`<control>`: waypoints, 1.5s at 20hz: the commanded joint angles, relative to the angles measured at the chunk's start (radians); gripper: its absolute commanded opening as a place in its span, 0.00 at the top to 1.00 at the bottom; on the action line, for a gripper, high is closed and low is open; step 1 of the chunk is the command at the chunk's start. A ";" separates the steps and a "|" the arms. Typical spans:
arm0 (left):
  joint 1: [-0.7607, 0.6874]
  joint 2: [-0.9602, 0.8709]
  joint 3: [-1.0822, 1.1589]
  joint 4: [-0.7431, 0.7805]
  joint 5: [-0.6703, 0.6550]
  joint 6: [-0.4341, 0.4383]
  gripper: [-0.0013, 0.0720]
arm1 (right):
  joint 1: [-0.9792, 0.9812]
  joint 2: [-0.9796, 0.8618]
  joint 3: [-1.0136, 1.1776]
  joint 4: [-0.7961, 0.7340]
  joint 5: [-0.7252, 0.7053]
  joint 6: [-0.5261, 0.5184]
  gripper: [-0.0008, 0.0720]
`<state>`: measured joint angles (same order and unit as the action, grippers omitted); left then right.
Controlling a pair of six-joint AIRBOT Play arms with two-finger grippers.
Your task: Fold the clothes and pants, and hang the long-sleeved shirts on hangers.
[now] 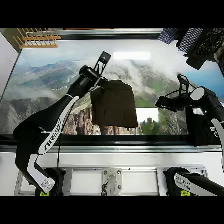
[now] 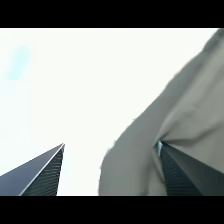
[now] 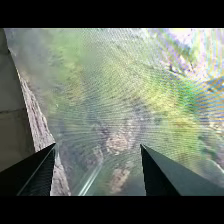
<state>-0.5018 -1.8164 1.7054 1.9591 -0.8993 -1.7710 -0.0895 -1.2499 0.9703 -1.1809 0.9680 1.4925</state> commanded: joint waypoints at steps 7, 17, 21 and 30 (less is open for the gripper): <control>0.158 0.102 0.032 -0.390 -0.134 -0.011 0.97 | 0.000 -0.186 0.002 0.412 0.005 -0.280 0.03; 0.090 0.392 -0.391 -0.512 -0.019 0.010 0.97 | 0.225 -0.544 0.153 0.751 0.000 -0.435 0.15; 0.078 0.434 -0.431 -0.521 0.013 0.009 0.97 | 0.325 -0.589 0.195 0.923 -0.012 -0.517 0.46; 0.079 0.435 -0.432 -0.523 0.009 0.009 0.97 | 0.151 -0.371 0.221 0.394 -0.069 -0.285 0.99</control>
<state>-0.4225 -1.3827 1.2751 1.4380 -0.8921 -1.7615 0.1650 -1.7256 1.1858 -0.4824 0.9230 1.0466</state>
